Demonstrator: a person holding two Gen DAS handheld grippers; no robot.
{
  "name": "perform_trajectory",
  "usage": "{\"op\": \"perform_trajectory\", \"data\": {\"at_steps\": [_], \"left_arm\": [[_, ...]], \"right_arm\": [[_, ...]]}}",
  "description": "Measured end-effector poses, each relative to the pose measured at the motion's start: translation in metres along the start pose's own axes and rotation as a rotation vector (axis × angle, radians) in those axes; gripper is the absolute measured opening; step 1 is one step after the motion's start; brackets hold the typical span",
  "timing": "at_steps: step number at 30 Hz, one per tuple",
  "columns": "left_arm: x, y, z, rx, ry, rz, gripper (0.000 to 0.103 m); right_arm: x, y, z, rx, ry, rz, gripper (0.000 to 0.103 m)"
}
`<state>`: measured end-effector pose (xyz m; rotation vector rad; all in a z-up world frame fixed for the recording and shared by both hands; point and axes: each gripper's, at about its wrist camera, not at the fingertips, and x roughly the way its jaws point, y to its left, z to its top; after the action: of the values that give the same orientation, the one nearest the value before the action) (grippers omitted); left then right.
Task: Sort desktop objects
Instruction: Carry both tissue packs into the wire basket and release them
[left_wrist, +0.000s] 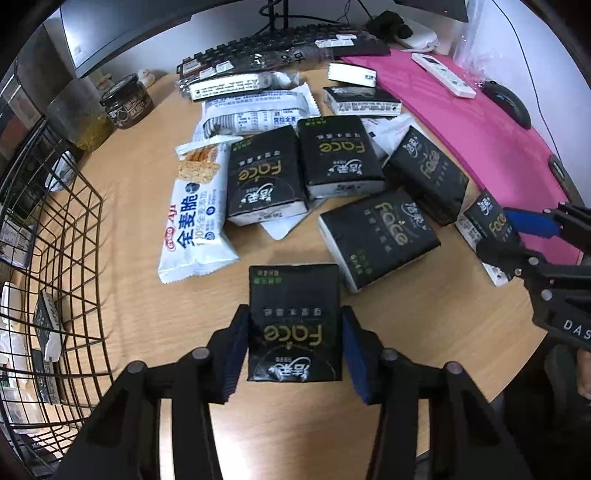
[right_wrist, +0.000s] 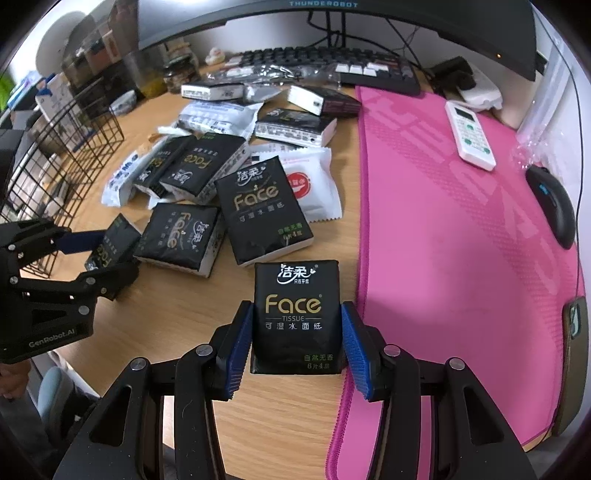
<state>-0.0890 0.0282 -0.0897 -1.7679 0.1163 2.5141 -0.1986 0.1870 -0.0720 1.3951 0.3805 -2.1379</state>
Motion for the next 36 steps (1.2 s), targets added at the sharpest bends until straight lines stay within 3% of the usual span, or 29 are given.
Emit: {"op": "perform_trajectory", "data": {"at_steps": [5, 10, 16, 20, 28, 36], "left_arm": [[-0.015, 0.001, -0.002, -0.014, -0.025, 0.011, 0.052], [-0.066, 0.021, -0.005, -0.073, -0.130, 0.014, 0.052], [-0.138, 0.084, -0.035, -0.203, -0.261, 0.113, 0.052], [-0.163, 0.136, -0.060, -0.317, -0.284, 0.190, 0.052], [-0.151, 0.218, -0.098, -0.484, -0.218, 0.248, 0.052], [-0.117, 0.252, -0.111, -0.532, -0.162, 0.217, 0.052]], "right_arm": [[-0.012, 0.006, 0.003, -0.008, -0.023, 0.017, 0.047], [-0.046, 0.041, 0.022, -0.120, -0.096, 0.087, 0.047], [-0.088, 0.131, 0.063, -0.332, -0.200, 0.206, 0.047], [-0.096, 0.205, 0.086, -0.455, -0.248, 0.272, 0.047], [-0.061, 0.317, 0.107, -0.576, -0.207, 0.355, 0.047], [-0.016, 0.346, 0.115, -0.582, -0.130, 0.322, 0.047]]}}
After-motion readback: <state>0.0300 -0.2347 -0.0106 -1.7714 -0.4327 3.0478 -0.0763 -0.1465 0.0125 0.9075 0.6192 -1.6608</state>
